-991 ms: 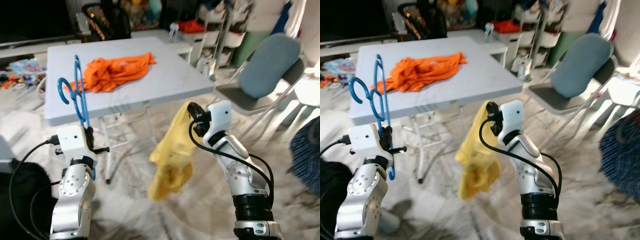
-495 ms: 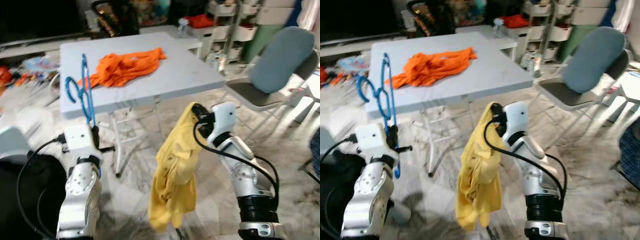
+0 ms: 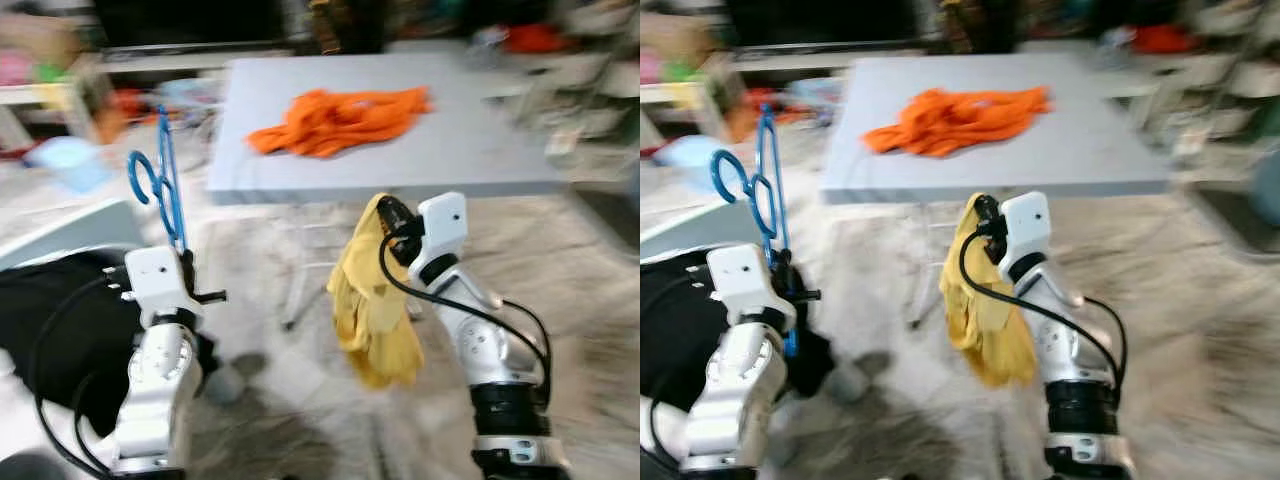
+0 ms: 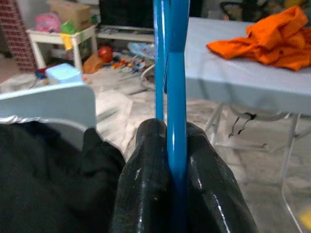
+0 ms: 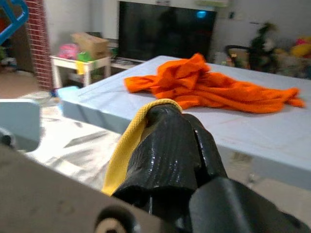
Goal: Hang hanger
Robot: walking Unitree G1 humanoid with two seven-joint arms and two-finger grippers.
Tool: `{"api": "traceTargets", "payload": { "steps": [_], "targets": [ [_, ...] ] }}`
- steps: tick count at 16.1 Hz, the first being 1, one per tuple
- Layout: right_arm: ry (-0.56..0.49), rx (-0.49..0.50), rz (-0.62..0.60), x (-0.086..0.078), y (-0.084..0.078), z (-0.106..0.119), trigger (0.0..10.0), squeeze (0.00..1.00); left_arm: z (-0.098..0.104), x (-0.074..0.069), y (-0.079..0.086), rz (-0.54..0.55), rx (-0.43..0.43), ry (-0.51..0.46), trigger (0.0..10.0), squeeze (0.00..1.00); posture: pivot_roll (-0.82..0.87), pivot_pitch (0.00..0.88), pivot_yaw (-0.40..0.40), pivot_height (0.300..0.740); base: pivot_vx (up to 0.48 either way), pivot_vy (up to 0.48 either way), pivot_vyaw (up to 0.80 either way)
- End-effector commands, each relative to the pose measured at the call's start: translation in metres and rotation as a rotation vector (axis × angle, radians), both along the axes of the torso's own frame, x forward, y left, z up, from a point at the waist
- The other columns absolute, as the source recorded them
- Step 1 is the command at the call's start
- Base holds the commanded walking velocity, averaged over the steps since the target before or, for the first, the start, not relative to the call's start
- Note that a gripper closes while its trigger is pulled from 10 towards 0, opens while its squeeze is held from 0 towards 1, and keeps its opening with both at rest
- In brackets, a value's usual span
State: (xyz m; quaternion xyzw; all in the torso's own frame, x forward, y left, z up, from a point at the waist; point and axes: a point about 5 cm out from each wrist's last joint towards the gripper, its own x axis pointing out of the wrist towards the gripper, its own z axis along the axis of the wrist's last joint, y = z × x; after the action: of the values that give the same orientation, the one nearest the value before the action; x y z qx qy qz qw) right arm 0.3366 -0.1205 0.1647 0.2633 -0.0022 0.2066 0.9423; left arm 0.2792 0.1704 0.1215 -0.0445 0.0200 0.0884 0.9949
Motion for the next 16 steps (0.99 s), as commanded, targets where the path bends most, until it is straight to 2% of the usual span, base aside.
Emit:
{"api": "traceTargets", "payload": {
  "steps": [1,5,10,16],
  "targets": [
    [-0.039,-0.002,-0.024,0.002,-0.005,0.009,10.0,0.0,0.002,0.002,-0.005,-0.038,-0.01,-0.011,10.0,0.0,-0.06,0.0,-0.008,0.74,0.0,0.0,0.0],
    [-0.065,-0.079,-0.142,0.007,-0.016,0.01,10.0,0.0,-0.002,0.003,-0.016,-0.143,-0.049,0.0,10.0,0.0,-0.05,0.0,-0.008,0.74,0.0,0.0,0.0],
    [-0.066,-0.097,-0.211,0.01,-0.024,0.009,10.0,0.0,0.0,0.003,-0.02,-0.187,-0.079,-0.028,10.0,0.0,-0.05,0.0,-0.007,0.74,0.0,0.0,0.0],
    [-0.076,-0.105,-0.243,0.012,-0.024,0.009,10.0,0.0,0.005,0.003,-0.019,-0.201,-0.087,-0.053,10.0,0.0,-0.05,0.0,-0.01,0.74,0.361,0.0,0.0]
  ]
}}
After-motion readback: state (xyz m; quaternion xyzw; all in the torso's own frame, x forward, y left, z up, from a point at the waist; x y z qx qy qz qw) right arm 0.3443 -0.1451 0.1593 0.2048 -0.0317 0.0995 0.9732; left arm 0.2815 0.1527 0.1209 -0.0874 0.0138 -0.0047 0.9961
